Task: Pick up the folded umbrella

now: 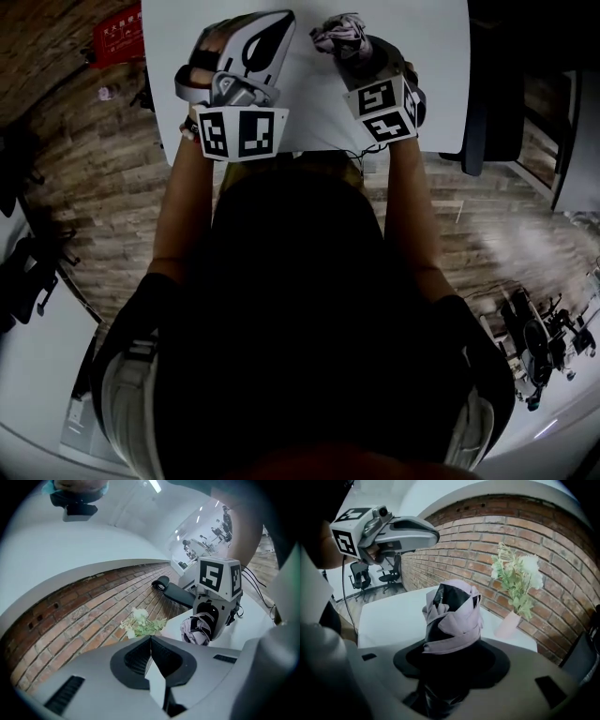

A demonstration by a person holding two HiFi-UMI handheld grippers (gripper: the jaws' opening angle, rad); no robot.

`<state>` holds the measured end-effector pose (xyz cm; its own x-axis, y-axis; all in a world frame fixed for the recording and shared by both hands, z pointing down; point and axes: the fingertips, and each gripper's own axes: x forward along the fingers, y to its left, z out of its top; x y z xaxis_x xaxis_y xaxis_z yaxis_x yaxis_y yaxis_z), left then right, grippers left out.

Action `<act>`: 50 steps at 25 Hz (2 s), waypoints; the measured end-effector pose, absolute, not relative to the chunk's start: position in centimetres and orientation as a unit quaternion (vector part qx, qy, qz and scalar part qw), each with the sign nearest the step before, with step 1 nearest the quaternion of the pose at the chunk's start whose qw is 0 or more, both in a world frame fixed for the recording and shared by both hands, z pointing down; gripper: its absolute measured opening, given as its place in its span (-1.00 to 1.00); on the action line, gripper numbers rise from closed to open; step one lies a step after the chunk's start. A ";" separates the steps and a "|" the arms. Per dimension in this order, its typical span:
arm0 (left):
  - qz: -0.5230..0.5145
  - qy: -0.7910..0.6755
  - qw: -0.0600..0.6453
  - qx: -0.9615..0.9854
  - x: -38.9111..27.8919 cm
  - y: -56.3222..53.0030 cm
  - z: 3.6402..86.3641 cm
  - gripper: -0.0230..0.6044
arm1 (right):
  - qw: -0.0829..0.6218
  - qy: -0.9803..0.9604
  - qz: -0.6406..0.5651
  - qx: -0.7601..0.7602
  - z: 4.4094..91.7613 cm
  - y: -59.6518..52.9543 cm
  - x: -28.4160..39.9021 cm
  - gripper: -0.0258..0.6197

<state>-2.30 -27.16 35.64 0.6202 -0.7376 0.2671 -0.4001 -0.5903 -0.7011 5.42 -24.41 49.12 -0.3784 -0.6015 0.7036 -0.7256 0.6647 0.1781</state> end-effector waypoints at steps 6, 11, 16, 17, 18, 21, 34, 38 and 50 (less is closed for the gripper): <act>-0.277 0.350 0.323 -0.835 -2.3 -25.5 33.5 -0.89 | 0.347 -0.839 0.045 0.416 45.6 -24.4 5.4 -0.18; -0.275 0.366 0.345 -0.819 -2.3 -24.2 31.6 -0.89 | 0.299 -0.854 0.017 0.425 42.1 -23.7 5.4 -0.18; -0.257 0.392 0.349 -0.812 -2.9 -23.5 29.0 -0.89 | 0.257 -0.864 -0.025 0.432 37.9 -22.9 5.0 -0.18; -0.257 0.394 0.352 -0.809 -3.0 -23.3 28.6 -0.89 | 0.255 -0.864 -0.036 0.433 37.2 -22.7 5.0 -0.18; -0.256 0.397 0.356 -0.807 -3.0 -23.1 28.2 -0.89 | 0.252 -0.864 -0.045 0.434 36.4 -22.4 5.0 -0.18; -0.250 0.403 0.365 -0.801 -3.2 -22.8 26.8 -0.89 | 0.234 -0.864 -0.068 0.440 33.8 -22.1 5.2 -0.18; -0.229 0.431 0.387 -0.782 -3.5 -20.3 22.6 -0.89 | 0.174 -0.861 -0.146 0.455 26.0 -19.7 5.1 -0.17; -0.222 0.433 0.397 -0.778 -2.9 -18.0 22.4 -0.89 | 0.152 -0.861 -0.173 0.453 24.9 -17.4 5.3 -0.17; -0.215 0.442 0.398 -0.774 -3.1 -16.9 20.0 -0.89 | 0.116 -0.861 -0.210 0.450 22.4 -15.2 4.6 -0.17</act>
<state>-3.15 -16.91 20.04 0.5163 -0.8562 -0.0183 -0.5132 -0.2922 -0.8070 4.56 -15.16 22.36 -0.5688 -0.8224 0.0117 -0.7250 0.5080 0.4651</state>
